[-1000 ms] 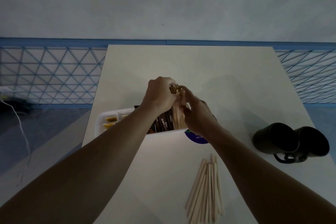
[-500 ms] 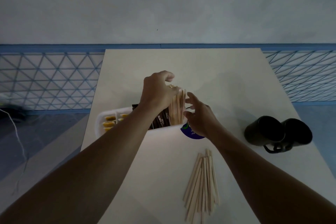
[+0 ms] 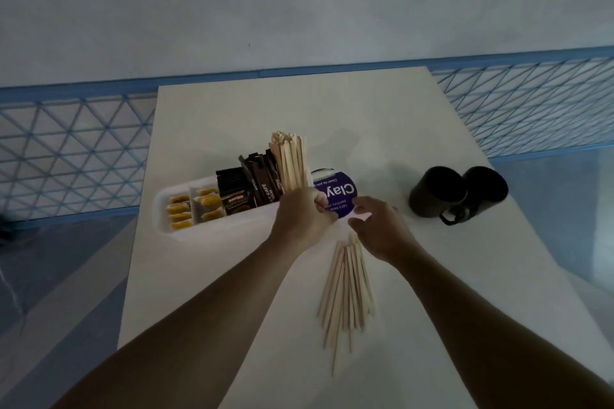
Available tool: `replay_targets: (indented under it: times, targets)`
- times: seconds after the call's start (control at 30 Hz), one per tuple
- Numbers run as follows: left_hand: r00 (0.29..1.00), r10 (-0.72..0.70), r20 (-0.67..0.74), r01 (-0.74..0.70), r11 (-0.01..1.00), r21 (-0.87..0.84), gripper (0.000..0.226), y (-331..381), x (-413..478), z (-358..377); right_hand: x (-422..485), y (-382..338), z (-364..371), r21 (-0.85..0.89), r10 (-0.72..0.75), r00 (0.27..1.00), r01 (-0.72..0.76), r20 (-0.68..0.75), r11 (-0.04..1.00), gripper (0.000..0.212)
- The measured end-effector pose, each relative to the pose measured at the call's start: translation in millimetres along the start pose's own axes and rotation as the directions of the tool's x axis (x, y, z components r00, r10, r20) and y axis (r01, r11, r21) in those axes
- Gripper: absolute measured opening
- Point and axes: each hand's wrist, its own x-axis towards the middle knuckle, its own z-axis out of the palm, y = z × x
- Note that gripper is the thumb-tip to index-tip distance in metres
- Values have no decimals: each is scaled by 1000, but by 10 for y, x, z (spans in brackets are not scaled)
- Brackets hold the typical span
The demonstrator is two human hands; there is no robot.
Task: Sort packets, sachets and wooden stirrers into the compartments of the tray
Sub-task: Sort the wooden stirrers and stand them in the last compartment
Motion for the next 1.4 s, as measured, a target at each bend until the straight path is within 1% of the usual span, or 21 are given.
replay_targets:
  times: [0.1,0.23,0.33,0.4,0.47,0.5,0.57,0.7,0.87,0.97,1.13,1.17,1.27,1.3,1.4]
  targets:
    - [995,-77,60,72,994,82,48,-109,-164,252,-169,159,45,-17,100,995,-100,3,995,41]
    - [985,-129,112,112,983,148,41,-219,-350,503,-363,297,99,6,213,975,-214,58,977,40]
    - [981,-159,109,136,972,191,44,-279,-496,670,-502,390,179,-21,257,963,-256,87,966,33]
    - [975,-200,102,175,962,209,52,-320,-573,760,-559,413,232,-18,271,959,-271,86,963,26]
    - [973,-221,68,202,956,214,59,-343,-623,816,-585,398,259,-33,271,960,-270,67,962,19]
    - [973,-224,48,209,955,211,60,-348,-637,830,-593,378,270,-47,263,963,-260,66,964,21]
    - [977,-215,16,207,957,201,60,-353,-653,849,-612,340,278,-63,250,966,-246,67,967,26]
    - [981,-191,-6,188,959,210,55,-376,-680,881,-652,324,309,-81,254,965,-249,63,965,20]
    - [987,-159,-16,159,967,198,34,-414,-693,851,-673,333,319,-108,222,974,-218,31,970,9]
    - [992,-121,-22,123,968,217,20,-444,-681,805,-667,346,327,-124,213,977,-209,16,970,15]
    - [998,-67,-8,67,960,272,22,-500,-634,720,-606,416,397,-127,260,966,-258,1,958,6]
    - [998,-70,-8,70,958,278,21,-501,-627,711,-593,428,414,-117,263,965,-263,-13,958,9]
    - [996,-90,-23,93,951,296,23,-501,-616,712,-585,435,471,-136,237,971,-239,-25,962,34]
    - [995,-93,-31,99,949,300,22,-495,-613,713,-586,425,482,-153,228,973,-228,-23,962,38]
    - [994,-106,-40,113,934,338,21,-470,-602,713,-583,396,515,-167,234,972,-235,-24,958,37]
